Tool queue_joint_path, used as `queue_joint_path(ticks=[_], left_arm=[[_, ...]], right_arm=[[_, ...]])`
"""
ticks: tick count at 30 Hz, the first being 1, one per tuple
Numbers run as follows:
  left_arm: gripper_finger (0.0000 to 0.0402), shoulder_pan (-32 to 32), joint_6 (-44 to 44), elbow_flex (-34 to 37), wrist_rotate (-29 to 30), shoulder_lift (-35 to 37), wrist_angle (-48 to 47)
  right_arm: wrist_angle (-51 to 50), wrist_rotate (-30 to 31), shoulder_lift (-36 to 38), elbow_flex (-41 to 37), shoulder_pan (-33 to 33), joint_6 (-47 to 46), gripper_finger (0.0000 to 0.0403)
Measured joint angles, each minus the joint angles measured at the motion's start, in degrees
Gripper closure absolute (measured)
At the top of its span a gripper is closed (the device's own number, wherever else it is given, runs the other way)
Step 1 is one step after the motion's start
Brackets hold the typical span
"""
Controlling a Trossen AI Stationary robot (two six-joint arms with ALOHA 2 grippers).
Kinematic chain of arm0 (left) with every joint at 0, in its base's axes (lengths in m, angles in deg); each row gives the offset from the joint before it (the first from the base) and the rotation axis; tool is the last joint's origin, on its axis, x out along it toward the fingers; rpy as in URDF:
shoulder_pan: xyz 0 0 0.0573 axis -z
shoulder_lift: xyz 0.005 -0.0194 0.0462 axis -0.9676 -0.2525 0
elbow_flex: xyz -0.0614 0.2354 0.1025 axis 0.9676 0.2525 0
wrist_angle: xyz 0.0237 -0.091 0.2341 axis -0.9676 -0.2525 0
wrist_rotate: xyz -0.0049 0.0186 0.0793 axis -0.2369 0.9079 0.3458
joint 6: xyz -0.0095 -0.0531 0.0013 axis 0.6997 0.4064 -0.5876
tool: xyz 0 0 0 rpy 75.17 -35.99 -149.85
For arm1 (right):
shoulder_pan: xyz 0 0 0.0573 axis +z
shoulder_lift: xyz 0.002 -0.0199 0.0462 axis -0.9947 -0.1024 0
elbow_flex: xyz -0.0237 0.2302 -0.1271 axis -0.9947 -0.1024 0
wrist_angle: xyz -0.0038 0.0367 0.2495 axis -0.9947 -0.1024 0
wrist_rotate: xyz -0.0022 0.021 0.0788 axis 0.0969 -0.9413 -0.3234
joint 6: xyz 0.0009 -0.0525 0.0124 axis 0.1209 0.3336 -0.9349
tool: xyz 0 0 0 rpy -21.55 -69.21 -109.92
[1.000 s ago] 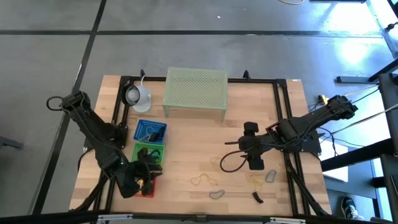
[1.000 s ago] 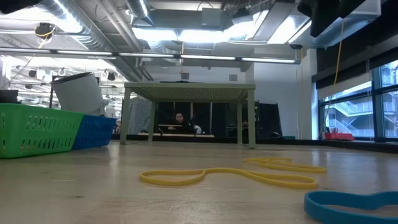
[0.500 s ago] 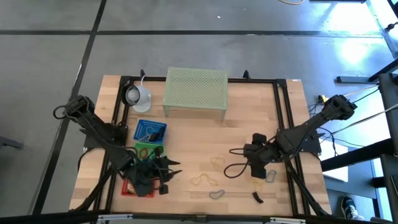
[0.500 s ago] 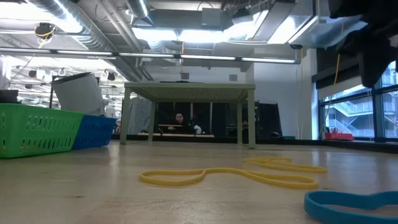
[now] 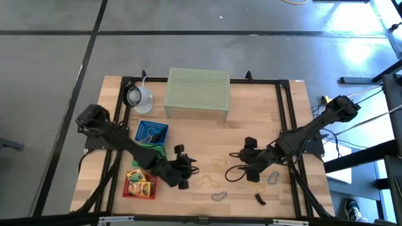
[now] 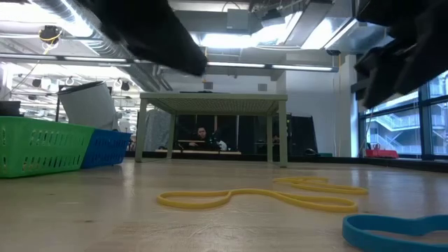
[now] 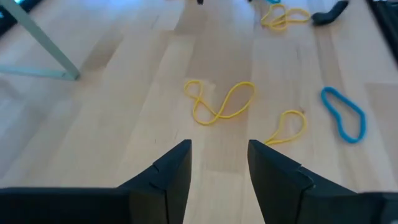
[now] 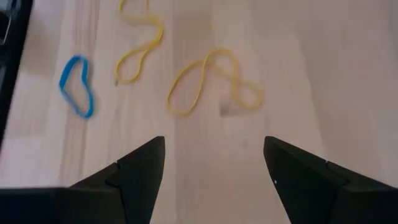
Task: Pick & Place Office Desk Supplies
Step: Put the yellow rubber band into the blue bin
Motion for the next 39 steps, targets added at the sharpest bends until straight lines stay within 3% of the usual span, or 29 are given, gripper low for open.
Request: queue_joint_path(ticks=[6, 13, 18, 39], left_arm=[[0.0245, -2.67, 3.17, 0.00, -2.07, -3.04, 0.26], [0.0226, -2.58, 6.09, 0.00, -17.76, -4.83, 2.67], [0.0213, -1.89, 1.31, 0.01, -16.84, -6.91, 5.44], [0.0210, -4.37, -6.86, -0.04, -23.56, -15.31, 19.53]], right_arm=[[5.32, 0.79, 0.00, -2.67, -2.41, 3.84, 0.0129], [6.51, 3.48, 0.00, -2.67, -3.57, 4.65, 0.0129], [8.39, 7.59, 0.00, -2.67, -3.68, 8.85, 0.0129], [11.56, 7.83, 0.00, -2.67, -5.86, 9.85, 0.0129]])
